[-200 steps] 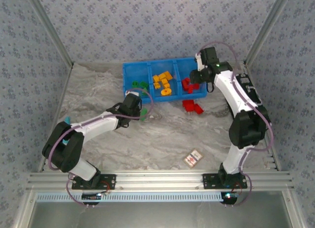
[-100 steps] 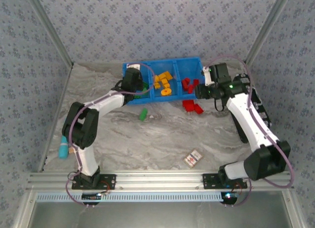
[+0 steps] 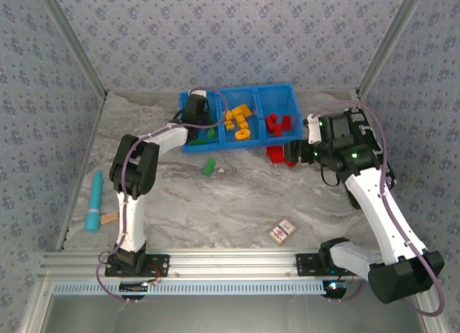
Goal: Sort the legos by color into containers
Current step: Place the lego in the container.
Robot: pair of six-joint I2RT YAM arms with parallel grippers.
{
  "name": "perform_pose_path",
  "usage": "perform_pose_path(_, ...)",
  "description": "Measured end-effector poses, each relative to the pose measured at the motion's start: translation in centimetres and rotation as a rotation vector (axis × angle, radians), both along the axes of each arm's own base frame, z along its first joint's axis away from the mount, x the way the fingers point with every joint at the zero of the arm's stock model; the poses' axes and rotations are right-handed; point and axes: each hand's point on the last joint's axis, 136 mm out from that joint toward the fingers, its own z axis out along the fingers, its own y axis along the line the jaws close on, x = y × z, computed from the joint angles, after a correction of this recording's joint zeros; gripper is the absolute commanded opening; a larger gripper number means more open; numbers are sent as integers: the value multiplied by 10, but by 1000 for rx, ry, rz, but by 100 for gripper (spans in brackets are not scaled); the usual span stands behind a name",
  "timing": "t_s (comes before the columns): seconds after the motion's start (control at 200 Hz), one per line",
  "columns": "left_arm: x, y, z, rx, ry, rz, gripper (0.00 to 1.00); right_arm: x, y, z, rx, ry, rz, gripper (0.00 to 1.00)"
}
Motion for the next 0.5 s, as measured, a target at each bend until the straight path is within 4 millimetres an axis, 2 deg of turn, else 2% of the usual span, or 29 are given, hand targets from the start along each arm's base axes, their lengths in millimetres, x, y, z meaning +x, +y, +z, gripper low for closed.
perform_pose_path(0.155, 8, -4, -3, -7, 6, -3, 29, -3, 4, -1, 16, 12, 24, 94)
perform_pose_path(0.5, 6, -5, -14, -29, 37, 2, 37, 1, 8, 3, 4, 13, 49, 98)
